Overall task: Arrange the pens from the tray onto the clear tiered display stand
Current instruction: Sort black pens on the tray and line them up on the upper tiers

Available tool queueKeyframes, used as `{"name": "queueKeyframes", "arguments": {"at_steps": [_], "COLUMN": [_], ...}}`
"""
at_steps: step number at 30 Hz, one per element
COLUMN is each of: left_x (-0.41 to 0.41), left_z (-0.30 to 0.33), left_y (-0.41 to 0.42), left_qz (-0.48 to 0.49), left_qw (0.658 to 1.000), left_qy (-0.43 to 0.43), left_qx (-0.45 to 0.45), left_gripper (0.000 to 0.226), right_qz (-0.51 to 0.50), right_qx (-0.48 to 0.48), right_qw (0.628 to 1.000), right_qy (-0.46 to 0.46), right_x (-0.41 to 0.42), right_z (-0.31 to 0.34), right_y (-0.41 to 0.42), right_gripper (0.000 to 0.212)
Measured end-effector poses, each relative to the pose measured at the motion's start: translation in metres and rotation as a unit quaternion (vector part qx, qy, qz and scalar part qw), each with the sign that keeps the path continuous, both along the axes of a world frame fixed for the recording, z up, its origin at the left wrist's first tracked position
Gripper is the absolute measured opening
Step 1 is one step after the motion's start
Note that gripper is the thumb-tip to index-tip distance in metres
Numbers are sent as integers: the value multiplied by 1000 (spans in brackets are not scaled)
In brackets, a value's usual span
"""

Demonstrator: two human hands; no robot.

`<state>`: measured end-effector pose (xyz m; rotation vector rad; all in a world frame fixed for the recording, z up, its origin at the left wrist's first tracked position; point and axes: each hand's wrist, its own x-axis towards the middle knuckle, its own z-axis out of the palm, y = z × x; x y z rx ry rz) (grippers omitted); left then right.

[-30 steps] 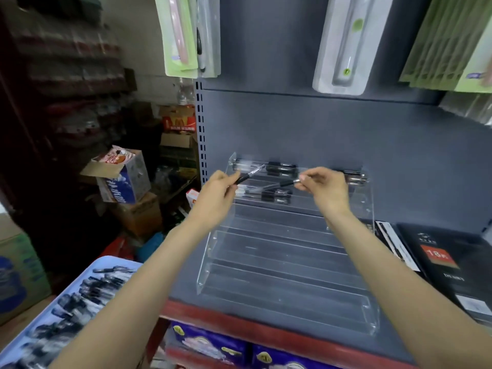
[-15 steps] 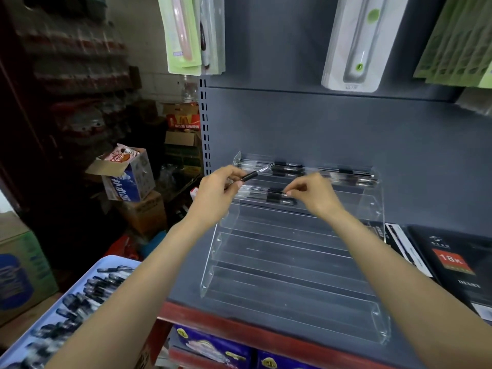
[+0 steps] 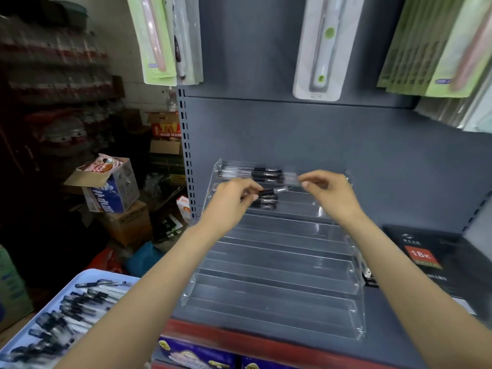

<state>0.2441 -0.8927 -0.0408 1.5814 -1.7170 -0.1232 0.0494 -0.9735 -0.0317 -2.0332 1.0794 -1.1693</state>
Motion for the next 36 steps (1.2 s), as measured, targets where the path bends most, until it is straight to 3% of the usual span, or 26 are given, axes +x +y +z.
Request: {"name": "queueKeyframes", "arguments": {"at_steps": [3, 6, 9, 12, 16, 22, 29, 32, 36], "left_x": [-31, -63, -87, -97, -104, -95, -72, -81, -88], "left_z": [0, 1, 1, -1, -1, 3, 8, 15, 15], "left_y": [-24, -53, -76, -91, -98, -96, -96, -100, -101], "left_qz": [-22, -34, -36, -22, 1, 12, 5, 1, 24], "left_qw": [1000, 998, 993, 985, 978, 970, 967, 950, 940], "left_qy": [-20, -48, -83, -134, -176, -219, -193, -244, -298], "left_qx": [9, 32, 78, 110, 114, 101, 166, 194, 164], "left_gripper": [14, 14, 16, 16, 16, 15, 10, 12, 10], "right_qz": [-124, -186, -128, -62, -33, -31, -35, -31, -32], "right_qx": [-29, 39, 155, 205, 182, 185, 195, 205, 206], "right_qw": [992, 981, 979, 977, 982, 982, 978, 975, 974], "right_qy": [4, 34, 19, -14, -22, -24, -71, -86, -85], "right_x": [-42, -77, -94, -98, -95, -96, -92, -91, -92], "right_z": [-2, -11, -22, -27, -22, -24, -32, -32, -32], "right_y": [-8, -19, -23, -26, -26, -28, -30, -28, -26], "right_gripper": [22, 44, 57, 54, 44, 45, 44, 43, 41]}}
